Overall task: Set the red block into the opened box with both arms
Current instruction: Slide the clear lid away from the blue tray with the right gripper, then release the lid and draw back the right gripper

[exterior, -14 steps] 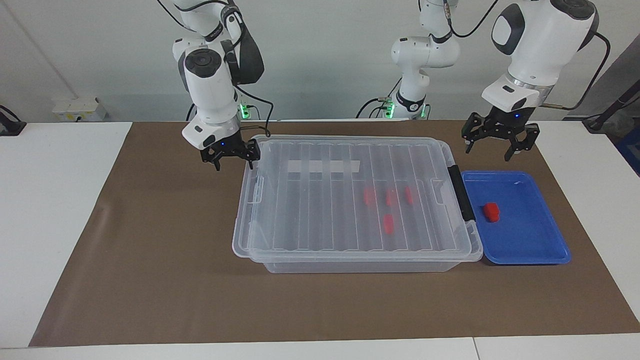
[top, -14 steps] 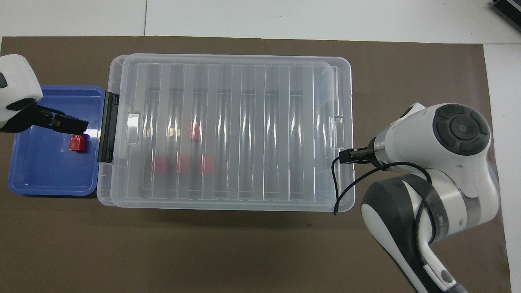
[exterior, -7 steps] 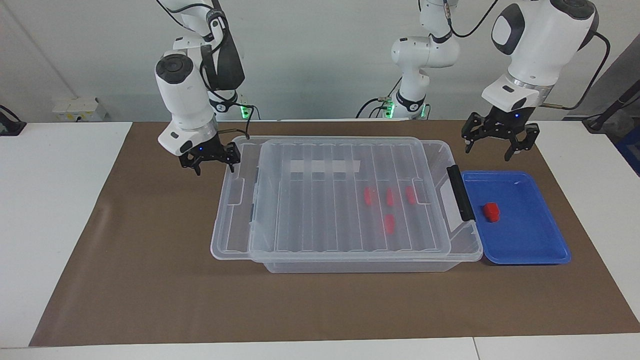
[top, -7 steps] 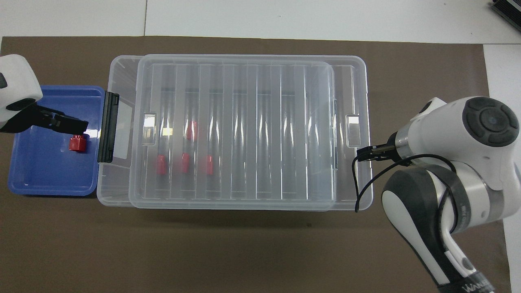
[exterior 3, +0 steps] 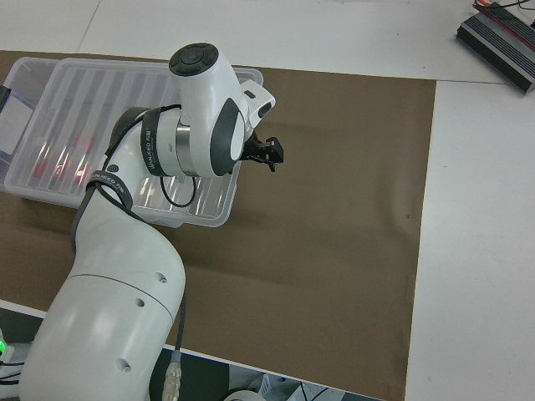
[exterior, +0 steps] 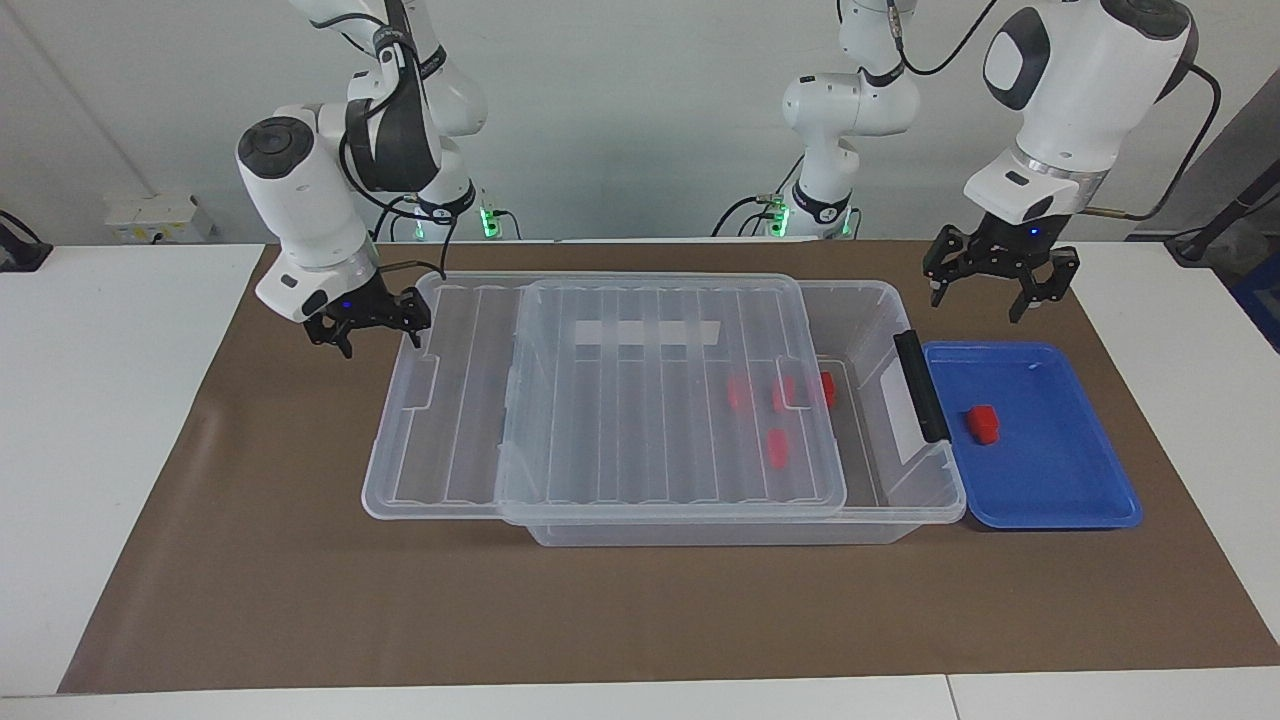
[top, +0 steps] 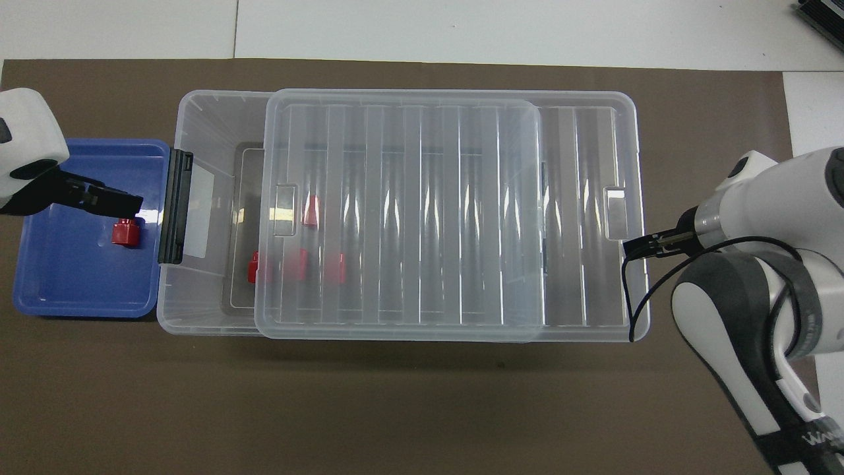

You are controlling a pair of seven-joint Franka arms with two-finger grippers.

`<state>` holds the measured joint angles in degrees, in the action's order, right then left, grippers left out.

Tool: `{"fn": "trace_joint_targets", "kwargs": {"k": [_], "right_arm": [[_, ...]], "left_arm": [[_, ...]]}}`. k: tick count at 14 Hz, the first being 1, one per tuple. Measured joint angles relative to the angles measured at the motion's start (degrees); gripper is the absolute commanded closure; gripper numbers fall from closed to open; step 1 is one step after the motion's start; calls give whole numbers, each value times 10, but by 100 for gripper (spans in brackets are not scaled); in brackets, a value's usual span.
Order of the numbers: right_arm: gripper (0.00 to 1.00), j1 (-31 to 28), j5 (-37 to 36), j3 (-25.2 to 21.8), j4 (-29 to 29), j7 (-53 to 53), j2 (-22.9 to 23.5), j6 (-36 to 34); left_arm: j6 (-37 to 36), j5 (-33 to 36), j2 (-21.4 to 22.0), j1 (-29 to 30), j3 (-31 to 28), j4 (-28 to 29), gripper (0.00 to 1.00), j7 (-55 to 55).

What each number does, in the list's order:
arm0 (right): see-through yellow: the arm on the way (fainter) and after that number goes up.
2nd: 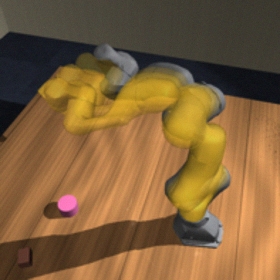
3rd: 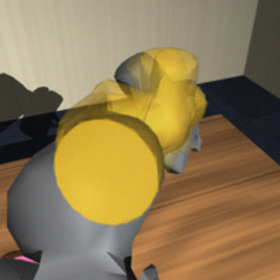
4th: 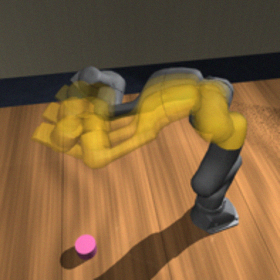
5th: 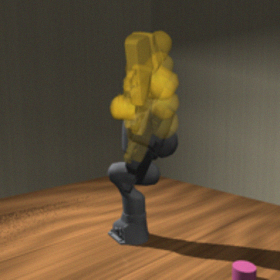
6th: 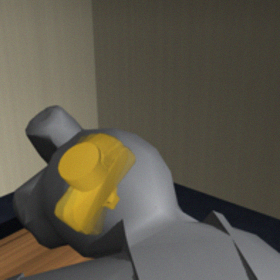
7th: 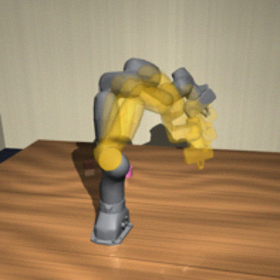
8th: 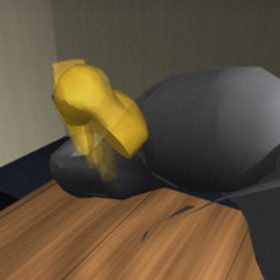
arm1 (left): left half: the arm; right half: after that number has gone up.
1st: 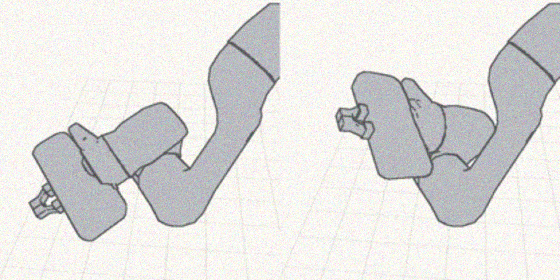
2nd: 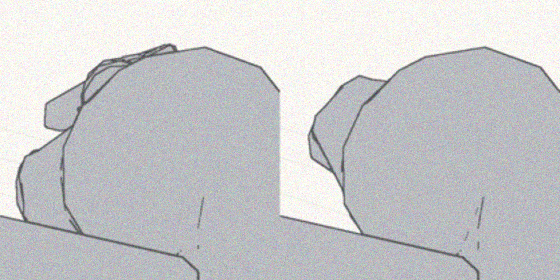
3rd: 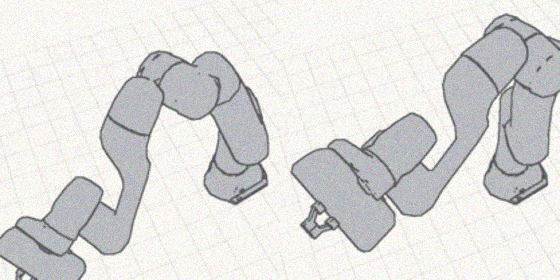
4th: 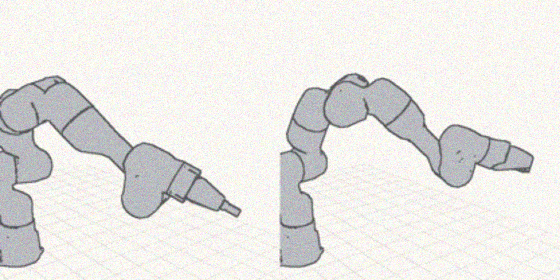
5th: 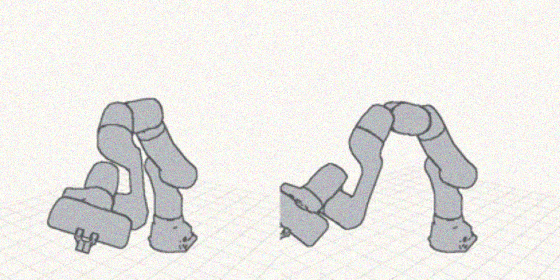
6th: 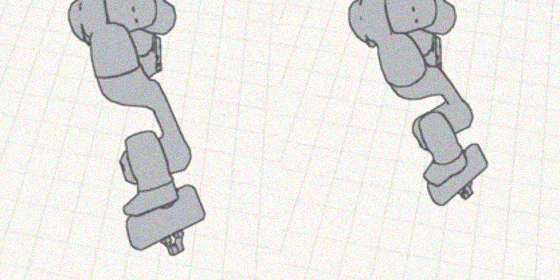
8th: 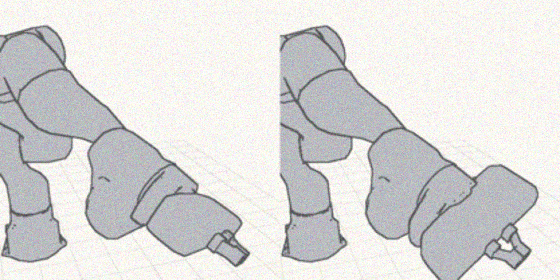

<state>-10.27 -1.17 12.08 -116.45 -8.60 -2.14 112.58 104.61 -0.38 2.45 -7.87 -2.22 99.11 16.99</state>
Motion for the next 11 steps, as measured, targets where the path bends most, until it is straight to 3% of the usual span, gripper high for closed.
{"fn": "trace_joint_targets", "kwargs": {"k": [6, 11], "right_arm": [[0, -46, 0, 0, 0, -100, 0, -8], [0, -58, 0, 0, 0, -122, 0, -17]], "left_arm": [[0, 0, 0, 0, 0, 0, 0, 0], [0, 0, 0, -1, 8, 0, 0, 0]]}}
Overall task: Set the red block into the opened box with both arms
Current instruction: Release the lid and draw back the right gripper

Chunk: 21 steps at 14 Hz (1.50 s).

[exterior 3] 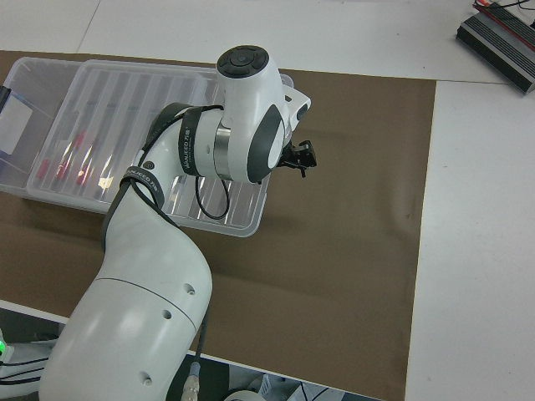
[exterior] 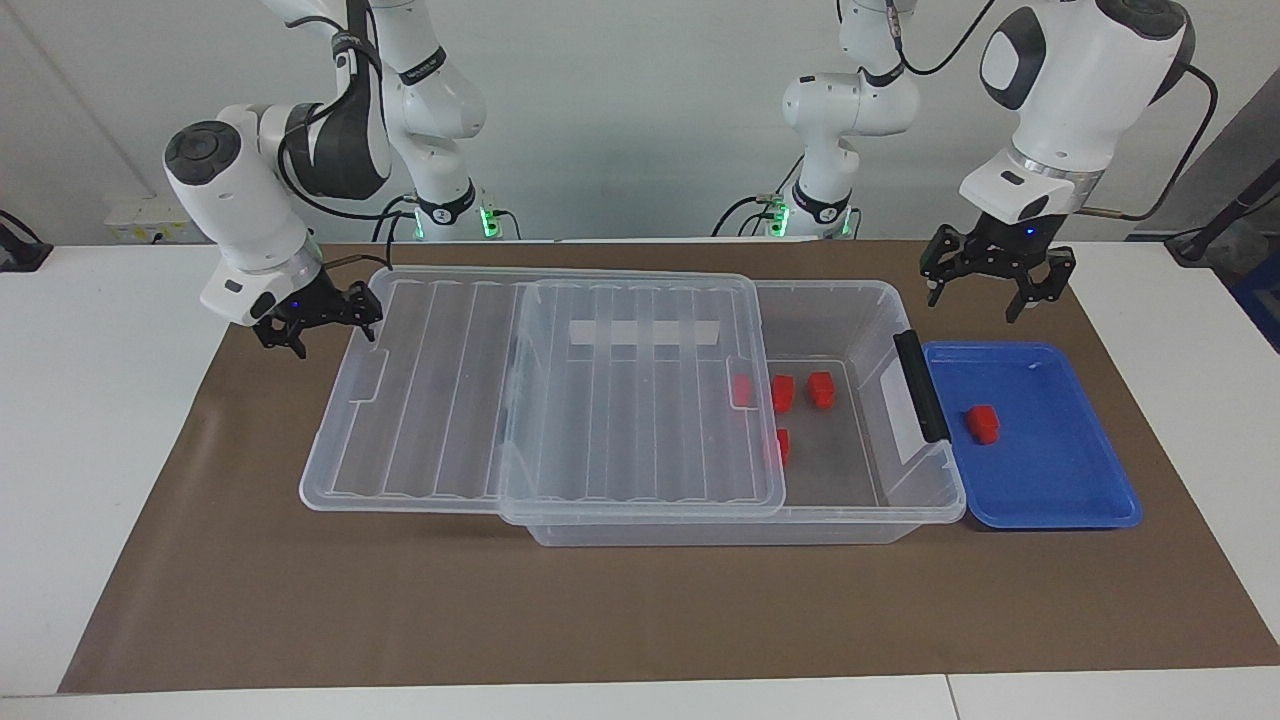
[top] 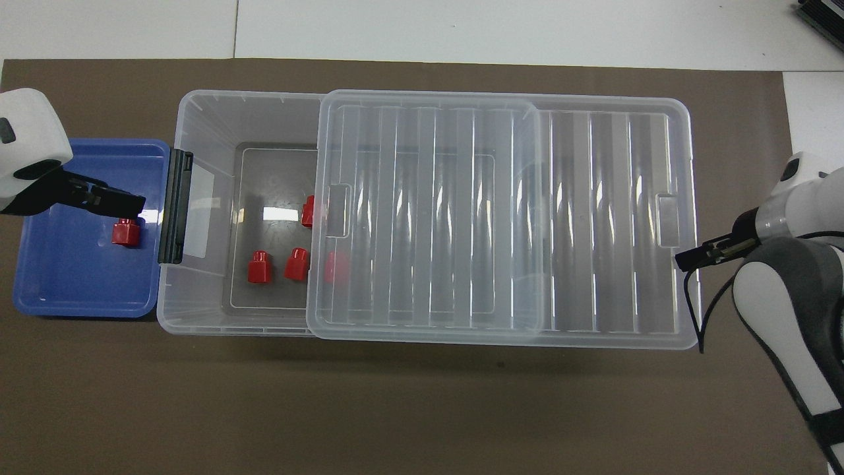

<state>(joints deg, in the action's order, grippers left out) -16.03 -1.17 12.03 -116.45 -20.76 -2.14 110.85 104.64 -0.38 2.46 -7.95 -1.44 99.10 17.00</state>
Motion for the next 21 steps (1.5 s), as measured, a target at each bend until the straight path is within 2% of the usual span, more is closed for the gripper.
{"fn": "trace_joint_targets", "kwargs": {"k": [4, 8, 11, 15, 18, 21], "right_arm": [[0, -10, 0, 0, 0, -26, 0, 0], [0, -14, 0, 0, 0, -30, 0, 0], [0, -14, 0, 1, 5, -29, -2, -1], [0, 7, 0, 3, 23, 61, -27, -30], [0, 64, 0, 6, 25, 200, -53, -49], [0, 110, 0, 8, 49, 295, -63, -63]], "left_arm": [[-2, 0, 5, 3, -5, 0, 0, -2], [-11, 0, 11, 87, -24, 1, 0, 9], [-1, 0, 15, 91, -21, 17, 0, -43], [79, 0, -4, 90, -16, 87, 0, -93], [178, 1, -48, 122, -21, 132, 0, -88], [271, 1, -107, 152, -23, 150, 0, -52]]}}
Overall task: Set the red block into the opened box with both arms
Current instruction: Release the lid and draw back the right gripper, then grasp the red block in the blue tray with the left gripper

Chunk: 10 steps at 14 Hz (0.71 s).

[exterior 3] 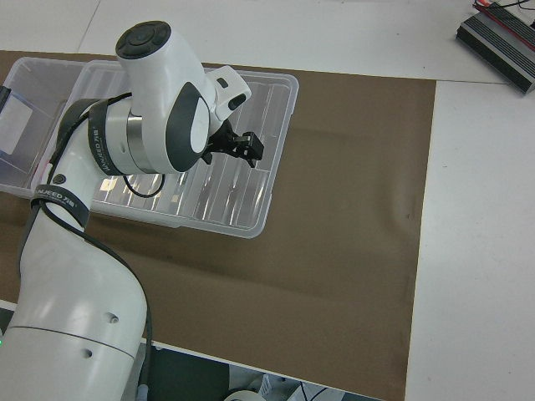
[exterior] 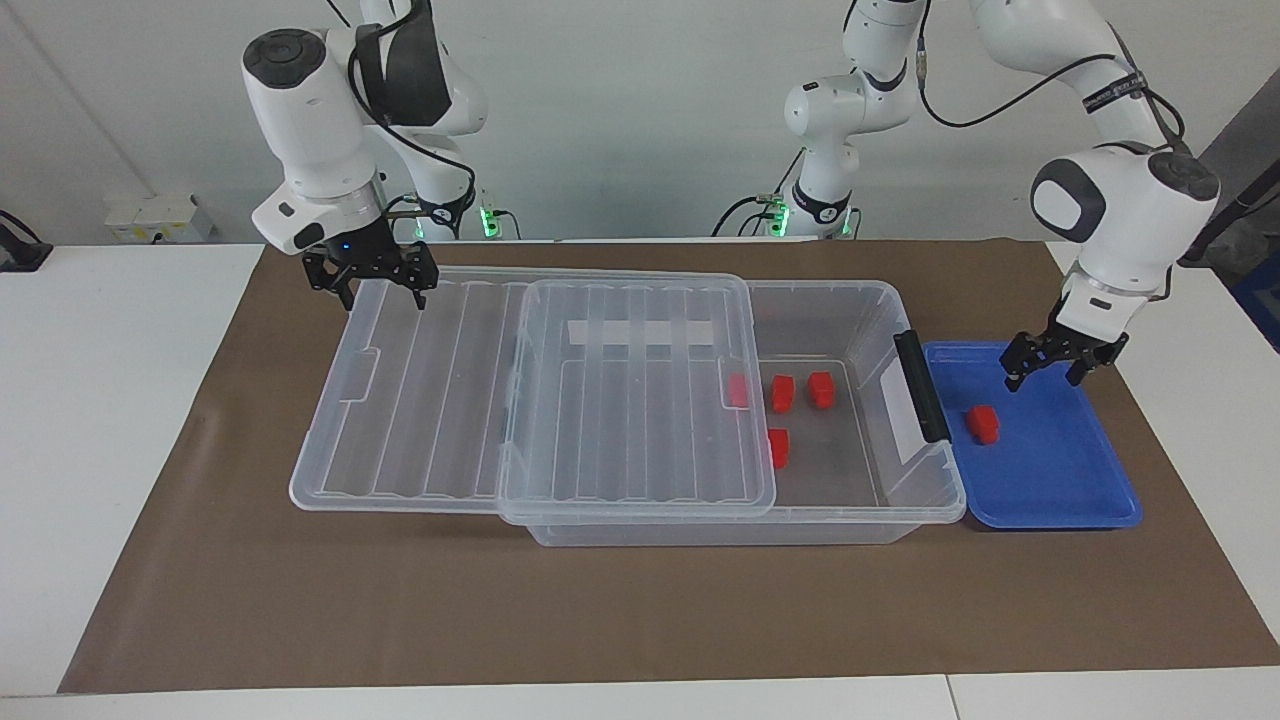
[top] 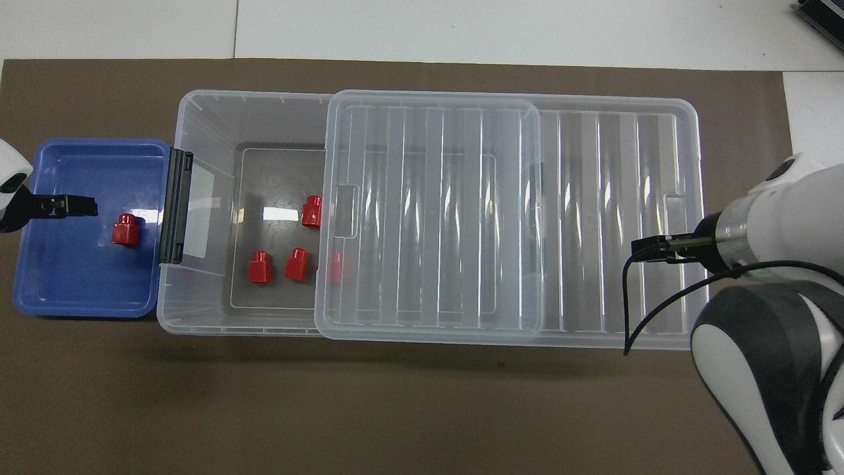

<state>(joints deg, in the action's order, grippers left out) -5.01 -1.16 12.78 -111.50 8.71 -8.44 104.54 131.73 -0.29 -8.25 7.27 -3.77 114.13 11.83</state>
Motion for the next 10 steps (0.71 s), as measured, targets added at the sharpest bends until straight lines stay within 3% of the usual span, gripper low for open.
{"fn": "trace_joint_targets", "kwargs": {"k": [3, 7, 10], "right_arm": [[0, 14, 0, 0, 71, 28, 6, -50], [0, 11, -1, -2, 190, 45, 44, -120], [0, 5, -1, -9, 213, 45, 57, -151]], "left_arm": [[52, 0, -50, -1, 5, 2, 0, -2], [88, 0, -77, -2, 8, 14, 0, -1], [127, 0, -83, -2, 8, 43, 0, -1]]}}
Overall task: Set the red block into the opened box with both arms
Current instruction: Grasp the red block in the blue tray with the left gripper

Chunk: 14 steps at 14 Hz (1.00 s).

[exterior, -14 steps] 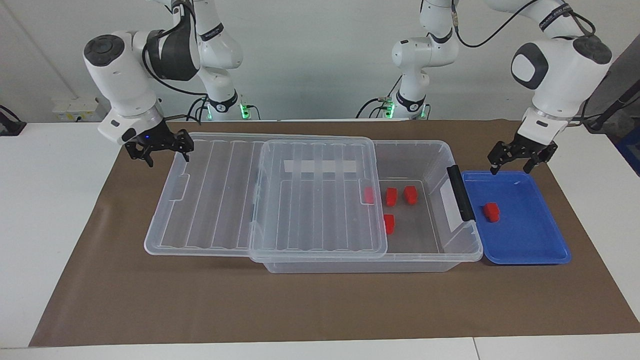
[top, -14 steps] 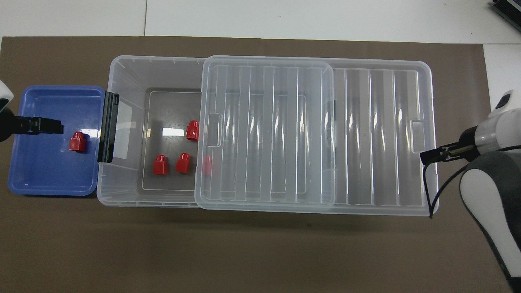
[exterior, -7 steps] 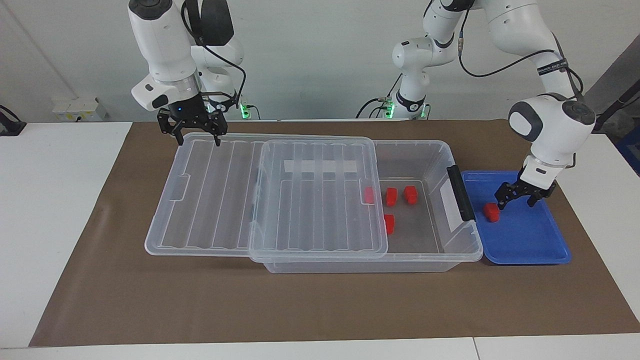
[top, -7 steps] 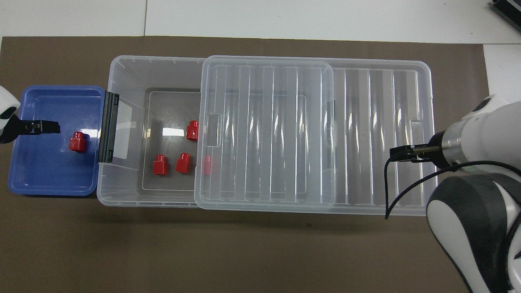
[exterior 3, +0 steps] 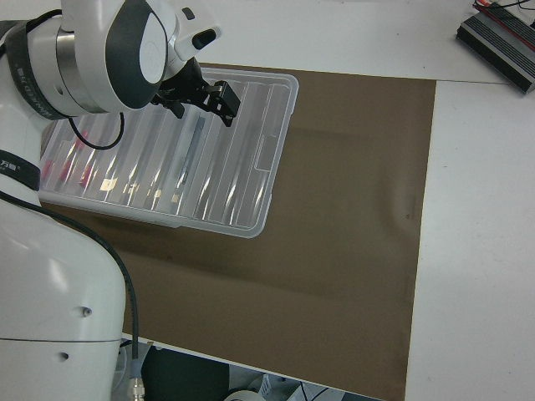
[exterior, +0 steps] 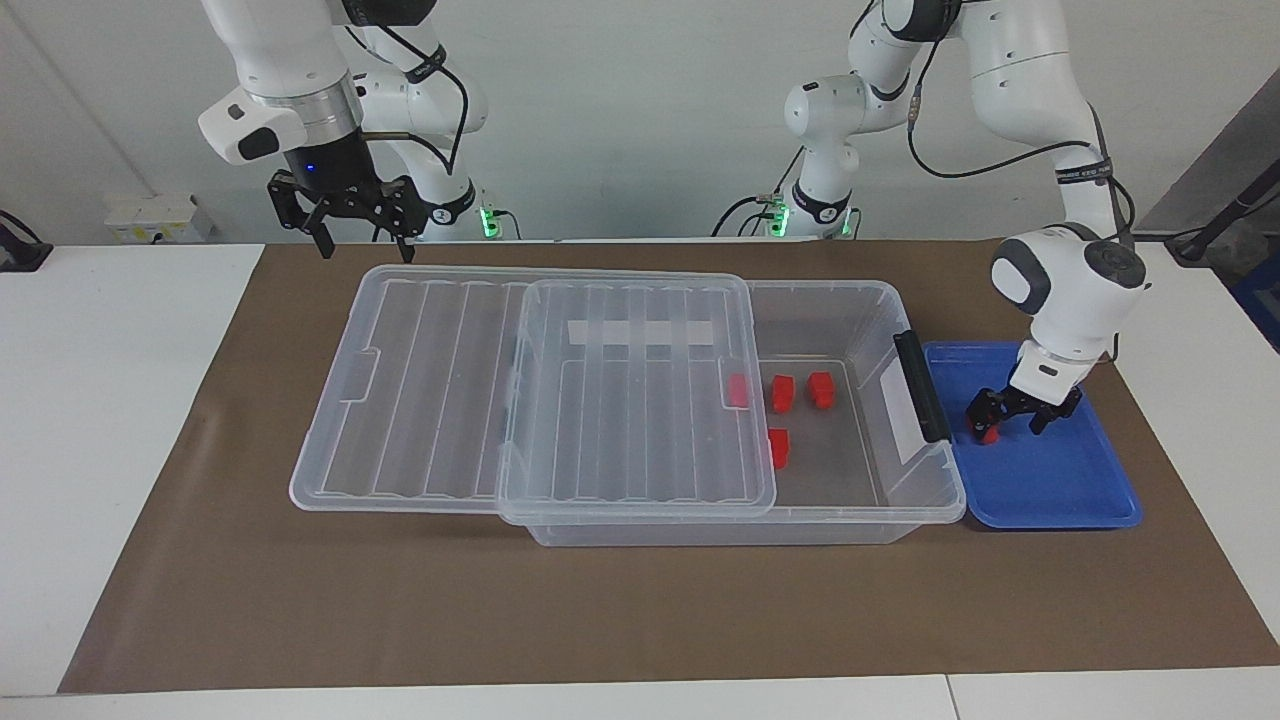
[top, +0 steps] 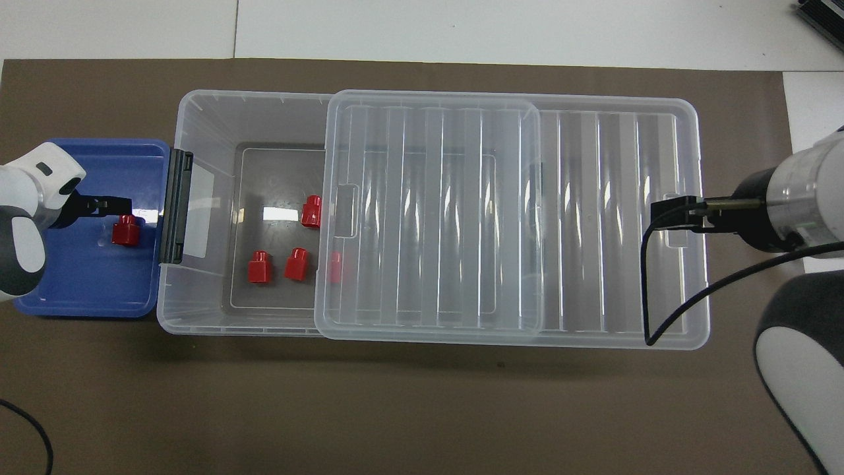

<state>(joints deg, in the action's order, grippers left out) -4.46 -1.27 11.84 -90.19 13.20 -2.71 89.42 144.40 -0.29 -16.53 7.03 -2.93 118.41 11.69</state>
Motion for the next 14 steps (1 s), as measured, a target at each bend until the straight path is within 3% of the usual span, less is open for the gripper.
{"fn": "trace_joint_targets", "kwargs": {"k": [3, 11, 14], "right_arm": [[0, -4, 0, -1, 3, 0, 0, -13], [0, -9, 0, -3, 5, 0, -2, -23], [0, 31, 0, -46, 7, 0, -4, -37]], "left_arm": [[0, 0, 0, 0, 0, 5, 5, 0], [-1, 0, 1, 0, 2, 14, 100, 0], [-1, 0, 2, 0, 2, 14, 100, 0]]}}
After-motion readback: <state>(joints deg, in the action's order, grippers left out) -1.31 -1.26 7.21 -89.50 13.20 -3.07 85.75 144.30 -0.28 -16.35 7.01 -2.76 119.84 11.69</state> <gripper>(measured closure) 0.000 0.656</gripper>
